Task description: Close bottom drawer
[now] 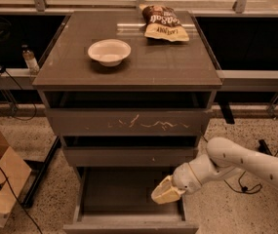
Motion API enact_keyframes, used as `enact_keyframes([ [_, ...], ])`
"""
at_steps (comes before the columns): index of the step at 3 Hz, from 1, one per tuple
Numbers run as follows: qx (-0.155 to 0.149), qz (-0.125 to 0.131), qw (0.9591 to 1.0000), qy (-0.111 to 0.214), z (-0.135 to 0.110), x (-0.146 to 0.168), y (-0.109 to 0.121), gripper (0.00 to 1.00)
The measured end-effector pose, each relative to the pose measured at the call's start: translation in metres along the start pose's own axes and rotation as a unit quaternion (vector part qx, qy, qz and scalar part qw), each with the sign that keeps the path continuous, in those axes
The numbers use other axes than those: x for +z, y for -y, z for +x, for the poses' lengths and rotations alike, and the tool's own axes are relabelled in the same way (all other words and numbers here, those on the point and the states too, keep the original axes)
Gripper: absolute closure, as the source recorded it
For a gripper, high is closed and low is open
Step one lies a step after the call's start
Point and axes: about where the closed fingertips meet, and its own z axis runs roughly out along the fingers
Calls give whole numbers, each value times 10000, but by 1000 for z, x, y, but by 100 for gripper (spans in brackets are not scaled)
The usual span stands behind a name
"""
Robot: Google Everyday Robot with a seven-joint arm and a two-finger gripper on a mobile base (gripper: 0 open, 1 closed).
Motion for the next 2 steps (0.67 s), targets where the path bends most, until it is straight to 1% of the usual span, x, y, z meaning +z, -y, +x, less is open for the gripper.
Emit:
enact_keyframes([
  [1,-15,17,10000,-16,-1,1,-1,100],
  [2,123,66,9999,-40,17,20,11,100],
])
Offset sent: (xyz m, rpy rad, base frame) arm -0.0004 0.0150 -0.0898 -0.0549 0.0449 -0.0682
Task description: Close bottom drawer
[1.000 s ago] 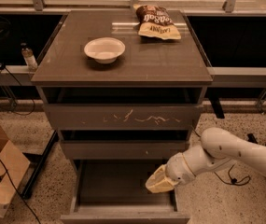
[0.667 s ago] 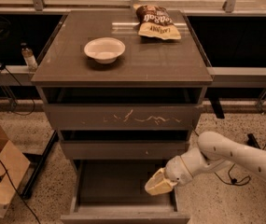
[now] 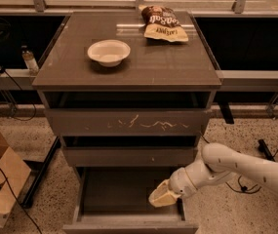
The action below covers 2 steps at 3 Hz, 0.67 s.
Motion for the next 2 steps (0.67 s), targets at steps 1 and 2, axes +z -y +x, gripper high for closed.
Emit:
enact_keyframes([
  [1,321,180,9991,231,51,42,36,100],
  [2,462,226,9979,384,84,67,57,100],
])
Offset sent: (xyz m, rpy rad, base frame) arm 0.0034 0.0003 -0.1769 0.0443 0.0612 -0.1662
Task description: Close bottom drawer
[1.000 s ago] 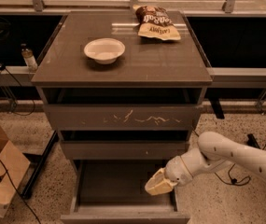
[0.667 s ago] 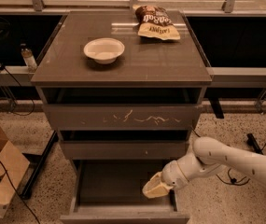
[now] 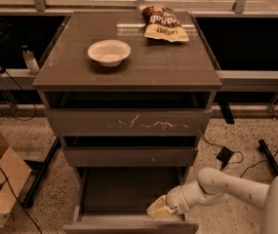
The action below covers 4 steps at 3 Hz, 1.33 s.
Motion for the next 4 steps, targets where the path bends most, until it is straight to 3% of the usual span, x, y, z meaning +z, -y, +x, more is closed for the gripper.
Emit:
enact_keyframes([
  [1,146,12,9993,358,36,11,20,100],
  [2,184,-27,9991,383,41,18,21,100],
  [3,335,163,9992,149,53,21,25,100],
  [4,774,477,9958,45,90,16,38,100],
])
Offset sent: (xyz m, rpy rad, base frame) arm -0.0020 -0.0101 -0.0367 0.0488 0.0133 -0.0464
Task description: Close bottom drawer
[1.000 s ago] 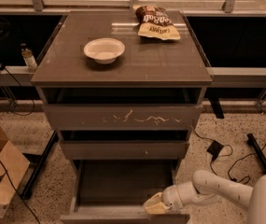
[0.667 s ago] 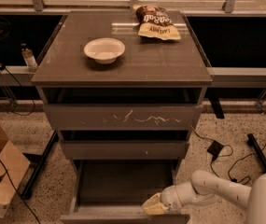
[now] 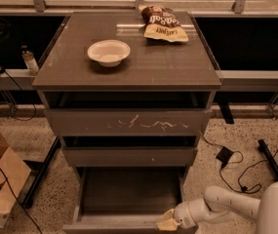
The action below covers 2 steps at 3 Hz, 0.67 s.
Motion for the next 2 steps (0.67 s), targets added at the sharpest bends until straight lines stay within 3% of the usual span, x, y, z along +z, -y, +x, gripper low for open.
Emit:
enact_keyframes([
  [2,632,265,9971,-317,55,12,30,100],
])
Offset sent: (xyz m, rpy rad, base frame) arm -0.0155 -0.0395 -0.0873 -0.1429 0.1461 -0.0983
